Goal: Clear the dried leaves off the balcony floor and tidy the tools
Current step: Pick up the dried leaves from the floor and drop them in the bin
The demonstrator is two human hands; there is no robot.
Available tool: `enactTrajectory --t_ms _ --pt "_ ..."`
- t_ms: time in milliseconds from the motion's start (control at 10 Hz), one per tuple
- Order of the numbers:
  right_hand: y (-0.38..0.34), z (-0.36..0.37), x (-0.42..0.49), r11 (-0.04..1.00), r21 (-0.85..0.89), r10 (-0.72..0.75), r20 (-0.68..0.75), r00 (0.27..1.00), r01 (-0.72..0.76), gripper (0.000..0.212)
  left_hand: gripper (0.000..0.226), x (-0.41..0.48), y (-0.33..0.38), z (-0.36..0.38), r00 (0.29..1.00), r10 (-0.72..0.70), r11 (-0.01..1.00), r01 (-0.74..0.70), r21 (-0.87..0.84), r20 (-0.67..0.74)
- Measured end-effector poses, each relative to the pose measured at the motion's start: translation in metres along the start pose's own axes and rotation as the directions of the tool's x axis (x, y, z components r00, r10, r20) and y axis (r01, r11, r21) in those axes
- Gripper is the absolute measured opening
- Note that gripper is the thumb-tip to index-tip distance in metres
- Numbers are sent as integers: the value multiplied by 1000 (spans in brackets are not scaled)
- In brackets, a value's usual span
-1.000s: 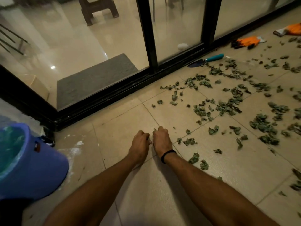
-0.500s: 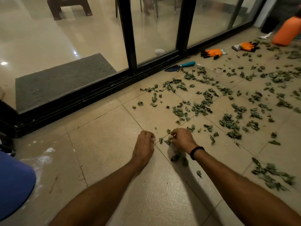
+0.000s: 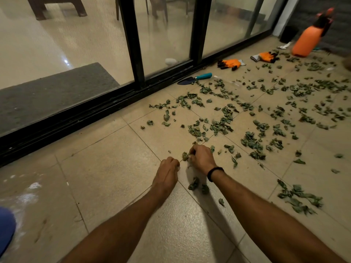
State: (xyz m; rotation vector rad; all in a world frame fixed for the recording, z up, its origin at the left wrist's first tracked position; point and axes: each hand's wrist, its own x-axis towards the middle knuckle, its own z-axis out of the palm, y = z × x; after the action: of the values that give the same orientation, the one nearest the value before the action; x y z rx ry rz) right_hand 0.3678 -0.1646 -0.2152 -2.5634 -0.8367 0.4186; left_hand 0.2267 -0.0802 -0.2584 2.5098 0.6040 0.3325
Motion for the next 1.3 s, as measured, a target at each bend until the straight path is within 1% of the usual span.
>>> enactTrajectory --t_ms 100,200,300,400,500,600,700,800,900,1000,1100,1200,1300 --pt "0 4 11 998 -56 -32 106 994 38 40 14 4 -4 2 983 -156 984 146 -103 -97" --pt "-2 10 10 998 -30 -53 168 984 59 46 23 7 -4 -1 957 -256 958 233 -165 -136" --pt "-8 17 5 992 -19 -121 186 975 126 50 42 18 -5 -9 950 -294 950 279 -139 -104" --pt "-12 22 -1 980 -61 -184 103 978 191 25 50 27 -7 -12 954 -292 953 285 -99 -69" --pt "-12 30 -1 981 -63 -186 -26 982 184 18 55 40 -5 -11 961 -275 961 274 -21 -32" --pt "-14 28 7 993 -7 -115 -67 991 115 20 53 44 -3 -10 973 -232 973 232 12 -4" --pt "-17 20 25 998 39 -36 -131 991 41 18 55 38 -8 -9 990 -131 989 128 71 43" --pt "-21 16 35 994 68 -82 -107 991 90 31 43 23 -17 -6 999 -44 996 46 82 -30" --pt "-30 23 42 985 72 -158 30 987 156 46 27 6 -26 -4 993 -93 994 96 45 -70" --pt "-33 36 43 973 -7 -228 56 972 229 31 27 3 -27 -6 995 -68 995 73 69 -72" --pt "-33 43 38 950 -119 -289 9 957 288 19 26 5 -27 -7 995 -79 994 83 65 -63" --pt "-33 41 34 958 -121 -263 -20 965 259 21 24 2 -23 -10 984 -152 985 159 71 -90" --pt "-40 32 31 990 143 -8 32 999 4 17 26 5 -21 -30 911 -357 932 363 -11 -208"
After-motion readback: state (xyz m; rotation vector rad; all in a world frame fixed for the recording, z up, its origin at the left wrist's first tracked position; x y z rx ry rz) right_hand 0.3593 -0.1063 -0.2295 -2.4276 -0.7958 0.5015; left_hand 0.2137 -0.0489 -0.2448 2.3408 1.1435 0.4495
